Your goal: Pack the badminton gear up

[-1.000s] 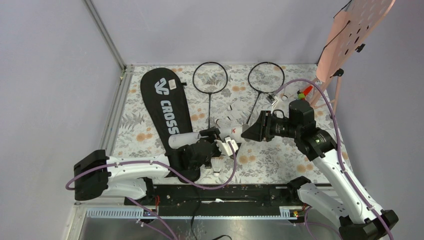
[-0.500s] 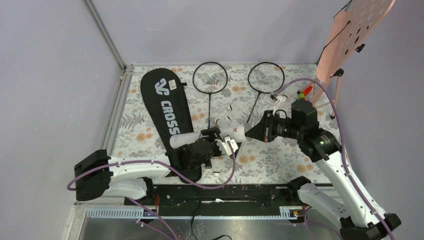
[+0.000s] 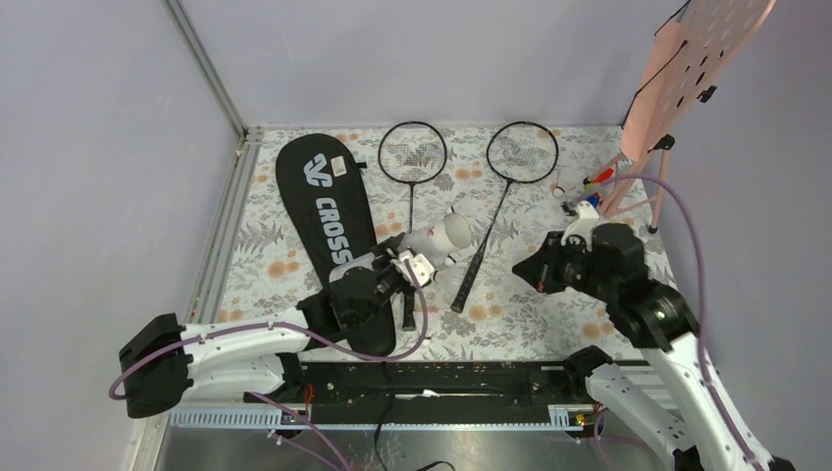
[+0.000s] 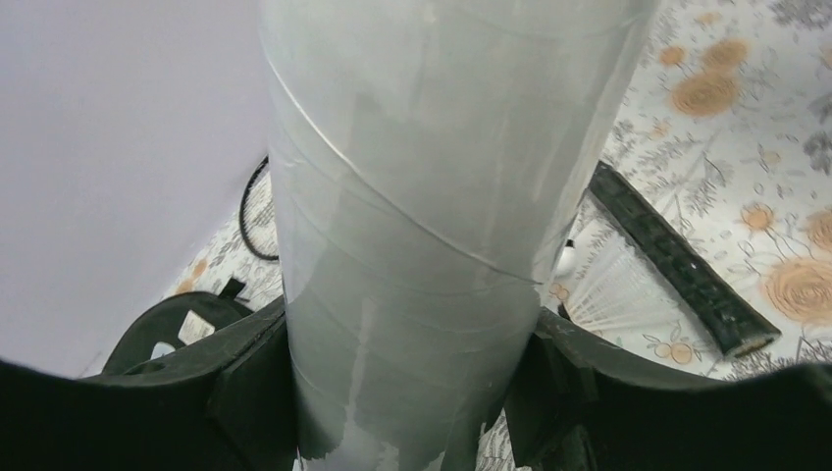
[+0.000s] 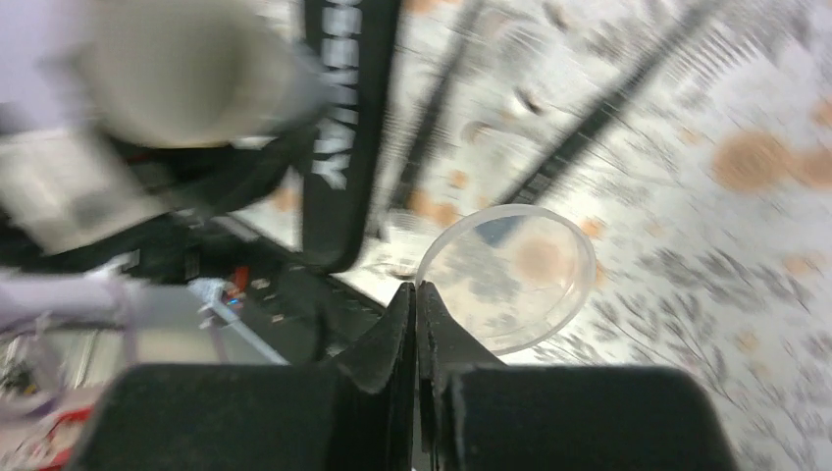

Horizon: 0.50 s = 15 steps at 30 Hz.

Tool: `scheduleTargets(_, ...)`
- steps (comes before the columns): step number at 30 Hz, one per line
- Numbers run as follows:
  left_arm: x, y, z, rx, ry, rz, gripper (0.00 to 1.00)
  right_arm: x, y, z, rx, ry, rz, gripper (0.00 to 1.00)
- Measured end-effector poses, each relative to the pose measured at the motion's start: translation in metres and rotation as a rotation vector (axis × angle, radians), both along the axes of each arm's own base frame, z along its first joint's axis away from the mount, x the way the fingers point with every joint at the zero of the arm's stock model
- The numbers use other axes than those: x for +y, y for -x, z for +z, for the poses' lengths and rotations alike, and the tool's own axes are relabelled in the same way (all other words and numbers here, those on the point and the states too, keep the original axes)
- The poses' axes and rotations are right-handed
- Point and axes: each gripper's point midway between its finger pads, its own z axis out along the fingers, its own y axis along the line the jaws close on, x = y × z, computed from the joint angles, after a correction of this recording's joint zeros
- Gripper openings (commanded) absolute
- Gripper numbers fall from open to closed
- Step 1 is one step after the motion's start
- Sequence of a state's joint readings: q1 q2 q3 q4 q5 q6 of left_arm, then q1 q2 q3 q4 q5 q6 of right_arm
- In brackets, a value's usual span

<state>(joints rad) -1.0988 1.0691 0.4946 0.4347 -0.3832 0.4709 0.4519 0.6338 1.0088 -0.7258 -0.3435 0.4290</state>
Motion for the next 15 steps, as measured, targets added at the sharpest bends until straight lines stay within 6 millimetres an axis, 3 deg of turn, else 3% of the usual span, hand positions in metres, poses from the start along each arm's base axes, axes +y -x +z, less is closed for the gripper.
scheduleTargets(2, 0.010, -0.002, 0.008, -0.007, 0.049, 0.042, 0.54, -0.009, -0.018, -0.039, 0.090, 0.082, -0.094, 0.00)
scheduleTargets(5, 0.024, -0.004, 0.019, -0.017, 0.134, 0.095, 0.55, -0.019, -0.036, -0.116, 0.285, 0.244, -0.190, 0.00)
scheduleTargets(9, 0.036, -0.007, 0.028, -0.038, 0.225, 0.132, 0.55, -0.032, -0.047, -0.196, 0.467, 0.421, -0.256, 0.00)
scheduleTargets(10, 0.038, -0.008, 0.029, -0.043, 0.240, 0.137, 0.55, -0.034, -0.048, -0.210, 0.498, 0.453, -0.265, 0.03)
scheduleTargets(11, 0.039, -0.009, 0.029, -0.048, 0.252, 0.141, 0.55, -0.036, -0.049, -0.221, 0.519, 0.480, -0.274, 0.14)
scheduleTargets(13, 0.042, -0.010, 0.031, -0.059, 0.280, 0.149, 0.55, -0.038, -0.054, -0.233, 0.537, 0.511, -0.289, 0.35)
scheduleTargets(15, 0.044, -0.012, 0.032, -0.065, 0.303, 0.153, 0.55, -0.037, -0.060, -0.239, 0.537, 0.516, -0.299, 0.47)
